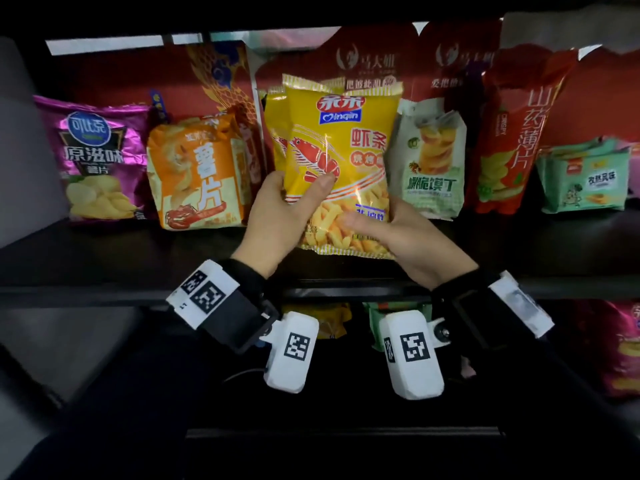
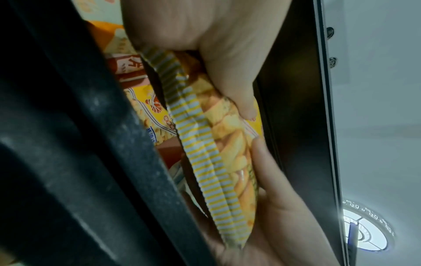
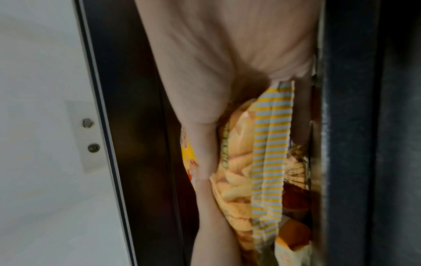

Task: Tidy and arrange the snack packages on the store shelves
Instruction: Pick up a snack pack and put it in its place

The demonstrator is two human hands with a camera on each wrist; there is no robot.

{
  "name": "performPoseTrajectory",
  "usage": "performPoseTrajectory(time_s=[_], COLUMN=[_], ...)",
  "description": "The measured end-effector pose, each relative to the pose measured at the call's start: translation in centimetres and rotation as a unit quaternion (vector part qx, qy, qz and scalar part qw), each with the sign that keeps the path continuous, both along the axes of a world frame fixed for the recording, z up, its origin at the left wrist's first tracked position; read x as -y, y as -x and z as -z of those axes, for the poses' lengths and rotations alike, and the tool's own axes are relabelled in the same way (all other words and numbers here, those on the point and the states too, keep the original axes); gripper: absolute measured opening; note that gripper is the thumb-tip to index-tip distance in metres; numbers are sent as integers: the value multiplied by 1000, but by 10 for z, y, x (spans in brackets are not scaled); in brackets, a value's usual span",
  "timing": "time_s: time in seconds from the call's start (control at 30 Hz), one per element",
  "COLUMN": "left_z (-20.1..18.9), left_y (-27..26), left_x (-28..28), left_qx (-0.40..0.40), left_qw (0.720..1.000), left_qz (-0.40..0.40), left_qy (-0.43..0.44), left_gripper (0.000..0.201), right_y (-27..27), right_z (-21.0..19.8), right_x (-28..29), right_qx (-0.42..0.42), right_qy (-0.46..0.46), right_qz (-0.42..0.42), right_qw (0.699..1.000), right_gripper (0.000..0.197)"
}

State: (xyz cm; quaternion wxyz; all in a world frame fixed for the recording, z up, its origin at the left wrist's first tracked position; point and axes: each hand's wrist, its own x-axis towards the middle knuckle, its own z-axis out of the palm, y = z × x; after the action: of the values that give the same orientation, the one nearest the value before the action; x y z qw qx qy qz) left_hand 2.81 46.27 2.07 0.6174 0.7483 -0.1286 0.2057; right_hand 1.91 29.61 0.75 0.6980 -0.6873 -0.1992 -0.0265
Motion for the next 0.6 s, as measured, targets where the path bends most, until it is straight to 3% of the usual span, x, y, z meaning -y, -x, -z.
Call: performPoseTrajectory(time_s=[0.07, 0.13, 0.2, 0.3, 0.43, 0.5, 0.6], left_z=[1, 2, 2, -4, -10, -8, -4], left_y=[2, 3, 3, 0, -4, -5, -5], left_x=[4, 7, 7, 3, 2, 5, 10], left_qx=[30, 37, 0, -67, -34, -15, -5], left_qw=[999, 999, 999, 994, 995, 996, 997], left_qz=[-5, -1, 24, 72, 27, 1, 24], left_qy=[11, 21, 25, 37, 90, 93, 67], left_gripper=[48, 50, 53, 51, 17, 14, 27], right_y=[0, 0, 0, 1, 2, 0, -4], right_z=[-5, -10, -11, -9, -11, -20, -29], right_x=[-3, -7, -9, -13, -15, -13, -13], right_qx=[-16, 4, 38, 71, 59, 26, 40], right_qy=[-16, -1, -6, -17, 35, 15, -50], right_qz=[-1, 50, 86, 78, 36, 29, 49], right_qw=[1000, 999, 996, 994, 997, 999, 997], right_gripper=[37, 36, 26, 9, 23, 39, 29])
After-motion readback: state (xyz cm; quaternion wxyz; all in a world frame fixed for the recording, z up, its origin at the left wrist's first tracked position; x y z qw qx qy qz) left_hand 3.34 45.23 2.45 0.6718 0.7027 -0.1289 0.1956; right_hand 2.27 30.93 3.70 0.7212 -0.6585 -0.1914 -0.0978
